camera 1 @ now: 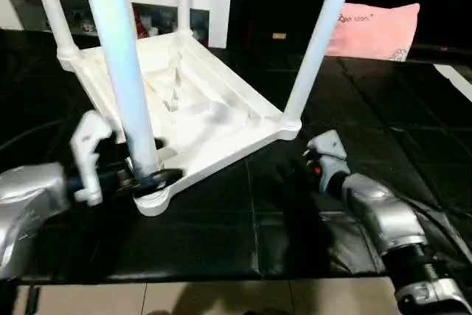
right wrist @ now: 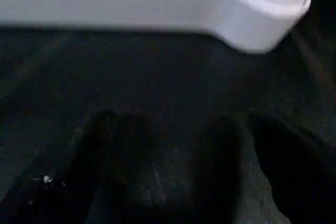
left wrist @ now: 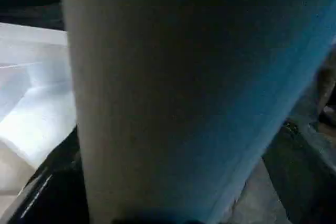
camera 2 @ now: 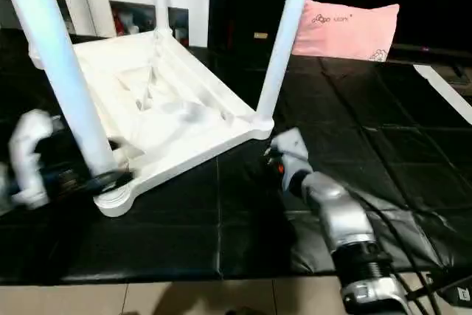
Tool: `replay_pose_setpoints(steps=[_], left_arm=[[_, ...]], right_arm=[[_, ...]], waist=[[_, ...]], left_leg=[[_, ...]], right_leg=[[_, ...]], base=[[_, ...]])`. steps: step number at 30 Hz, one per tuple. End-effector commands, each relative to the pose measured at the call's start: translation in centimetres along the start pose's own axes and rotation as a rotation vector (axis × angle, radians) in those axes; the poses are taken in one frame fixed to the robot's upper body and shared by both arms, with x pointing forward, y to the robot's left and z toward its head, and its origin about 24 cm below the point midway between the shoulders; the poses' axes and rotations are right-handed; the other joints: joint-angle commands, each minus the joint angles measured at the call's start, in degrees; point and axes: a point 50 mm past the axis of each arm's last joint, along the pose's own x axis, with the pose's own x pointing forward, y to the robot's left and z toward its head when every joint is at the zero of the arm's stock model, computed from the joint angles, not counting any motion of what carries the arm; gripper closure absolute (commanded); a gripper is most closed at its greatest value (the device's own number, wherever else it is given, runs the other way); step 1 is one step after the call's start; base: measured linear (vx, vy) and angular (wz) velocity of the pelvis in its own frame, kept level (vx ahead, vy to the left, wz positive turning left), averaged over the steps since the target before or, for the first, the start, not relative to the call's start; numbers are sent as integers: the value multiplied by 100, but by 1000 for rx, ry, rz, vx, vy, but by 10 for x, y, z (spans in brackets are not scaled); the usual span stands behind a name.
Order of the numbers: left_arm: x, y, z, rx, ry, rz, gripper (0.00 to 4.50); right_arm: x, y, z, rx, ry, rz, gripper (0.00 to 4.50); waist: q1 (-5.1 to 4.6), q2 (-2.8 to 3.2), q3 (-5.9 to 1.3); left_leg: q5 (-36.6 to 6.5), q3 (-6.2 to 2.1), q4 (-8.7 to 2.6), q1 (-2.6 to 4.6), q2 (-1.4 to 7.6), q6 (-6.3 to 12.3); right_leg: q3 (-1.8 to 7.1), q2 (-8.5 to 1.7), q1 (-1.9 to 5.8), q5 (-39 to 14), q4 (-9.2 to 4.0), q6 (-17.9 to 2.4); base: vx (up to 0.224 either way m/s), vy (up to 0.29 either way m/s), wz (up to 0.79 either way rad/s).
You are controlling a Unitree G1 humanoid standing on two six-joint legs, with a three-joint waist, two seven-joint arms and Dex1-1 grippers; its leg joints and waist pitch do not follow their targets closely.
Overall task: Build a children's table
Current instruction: Rotate table base
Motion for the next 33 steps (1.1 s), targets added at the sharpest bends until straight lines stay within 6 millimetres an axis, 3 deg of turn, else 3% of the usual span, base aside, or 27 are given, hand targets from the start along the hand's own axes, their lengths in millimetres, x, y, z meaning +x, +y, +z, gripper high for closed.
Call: replay_pose_setpoints(steps=[1, 8, 9, 13, 14, 16, 17, 18, 21, 22, 23, 28, 29, 30, 33], left_arm=[[15, -12, 3, -6, -9, -103, 7], [53, -60, 7, -54, -33, -403, 7], [59, -65, 7, -52, -41, -425, 7], [85, -81, 10, -33, -68, -499, 7], [92, -83, 12, -23, -79, -500, 7], [105, -83, 17, -11, -98, -486, 7], [110, -82, 18, -2, -102, -475, 7], [113, -82, 19, 5, -104, -467, 7], [129, -68, 21, 48, -92, -360, 7], [131, -65, 20, 55, -87, -340, 7], [133, -61, 20, 69, -79, -317, 7], [111, -50, 12, 126, 17, -385, 7], [97, -47, 4, 141, 96, -456, 7], [90, -44, -2, 163, 151, -481, 7], [82, -34, -13, 198, 258, -499, 7]], right_arm=[[9, 2, 10, -15, -25, -32, 0], [35, 13, 22, 45, -38, -68, 0], [37, 15, 24, 48, -47, -63, 0], [42, 18, 33, 57, -78, -56, 0], [43, 18, 34, 58, -83, -57, 0], [45, 17, 35, 61, -88, -60, 0], [45, 17, 35, 62, -89, -63, 0], [45, 17, 35, 64, -90, -65, 0], [45, 11, 33, 67, -89, -90, 0], [44, 10, 32, 66, -88, -95, 0], [43, 8, 31, 66, -88, -102, 0], [25, -9, 27, 29, -144, -42, 0], [10, -14, 29, 16, -192, 50, 0], [1, -16, 31, 5, -216, 105, 0], [-17, -21, 35, -31, -255, 194, 0]], waist=[[-22, 191, -345], [-19, 193, -362], [-24, 154, -366], [-41, 142, -360], [-39, 167, -367], [-62, 140, -358], [-53, 173, -365], [-71, 152, -364], [-130, 206, -366], [-133, 245, -374], [-143, 216, -385], [-101, 233, -393], [-99, 211, -386], [-82, 247, -376], [-73, 267, -355]], left_leg=[[-1894, -40, -413, 48, 89, -276], [-1641, 7, -389, 55, 105, -310], [-1579, 1, -397, 10, 101, -303], [-1600, 0, -387, -6, 89, -303], [-1609, 2, -370, 2, 81, -302], [-1659, 6, -364, -9, 74, -264], [-1635, -1, -358, -16, 67, -260], [-1606, -1, -355, -28, 64, -244], [-1619, -7, -344, -42, 47, -184], [-1632, -9, -327, -28, 41, -197], [-1603, -7, -324, -29, 37, -158], [-1386, -1, -335, -40, 62, -17], [-1348, 10, -335, -35, 52, 25], [-1396, 1, -342, -31, 73, 73], [-1550, 1, -363, 6, 73, 106]], right_leg=[[300, -365, 213, -2265, -477, -703], [340, -331, 207, -1448, -360, -1006], [340, -344, 257, -1458, -346, -977], [346, -354, 267, -1767, -383, -811], [343, -353, 263, -1825, -393, -785], [336, -346, 269, -1971, -420, -747], [335, -354, 274, -1996, -421, -726], [334, -345, 277, -1997, -424, -696], [317, -324, 279, -2062, -456, -655], [313, -327, 272, -2061, -445, -659], [308, -318, 281, -2058, -455, -650], [326, -318, 308, -1637, -392, -805], [323, -311, 311, -1638, -409, -841], [340, -323, 306, -1685, -394, -812], [327, -312, 278, -1954, -448, -811]], base=[[0, 0, 0], [0, 0, 0], [0, 0, 0], [0, 0, 0], [0, 0, 0], [0, 0, 0], [0, 0, 0], [0, 0, 0], [0, 0, 0], [0, 0, 0], [0, 0, 0], [0, 0, 0], [0, 0, 0], [0, 0, 0], [0, 0, 0]])
